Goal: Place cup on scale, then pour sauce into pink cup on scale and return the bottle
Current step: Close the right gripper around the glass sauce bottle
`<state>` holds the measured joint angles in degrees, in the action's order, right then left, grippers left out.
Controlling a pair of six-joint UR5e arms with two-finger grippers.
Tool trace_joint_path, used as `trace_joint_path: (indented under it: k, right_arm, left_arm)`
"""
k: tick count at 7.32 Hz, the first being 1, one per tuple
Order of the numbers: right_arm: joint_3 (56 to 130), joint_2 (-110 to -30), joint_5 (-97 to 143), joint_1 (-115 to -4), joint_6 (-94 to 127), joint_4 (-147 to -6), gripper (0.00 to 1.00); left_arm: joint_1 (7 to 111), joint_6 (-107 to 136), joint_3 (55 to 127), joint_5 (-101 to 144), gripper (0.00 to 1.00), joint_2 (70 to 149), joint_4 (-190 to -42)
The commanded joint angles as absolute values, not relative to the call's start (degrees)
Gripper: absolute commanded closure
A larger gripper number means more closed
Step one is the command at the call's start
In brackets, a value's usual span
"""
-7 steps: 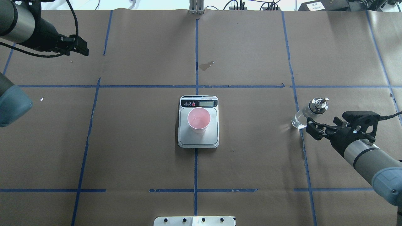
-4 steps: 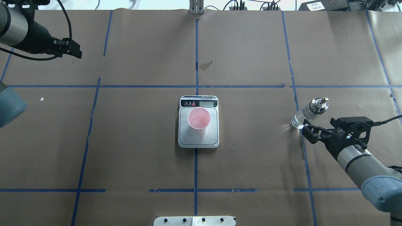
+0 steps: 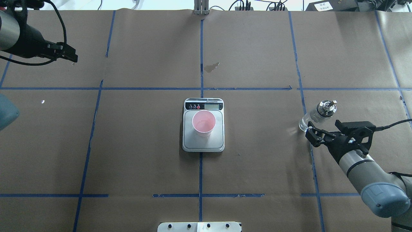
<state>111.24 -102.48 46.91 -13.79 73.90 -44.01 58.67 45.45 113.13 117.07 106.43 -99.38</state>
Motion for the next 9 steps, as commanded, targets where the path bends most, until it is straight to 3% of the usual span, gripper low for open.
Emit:
trace_joint_path:
  k: [1,3,9]
  right_arm:
    - [110.5,-102.0,46.7,-13.6,73.5,-43.9,0.0]
    - [108.7,-98.5,46.8,-13.8,71.6,-43.9,0.0]
    - [103.5,-98.3,46.6,-14.0,66.9,-37.2,0.0]
  left_arm:
    - [58.8,45.4,113.4,117.1,0.29,106.5,-99.3]
    - [58.7,45.4,113.4,117.1,0.28,106.5,-99.3]
    - [58.7,45.5,113.7,117.2,0.28,106.8,-99.3]
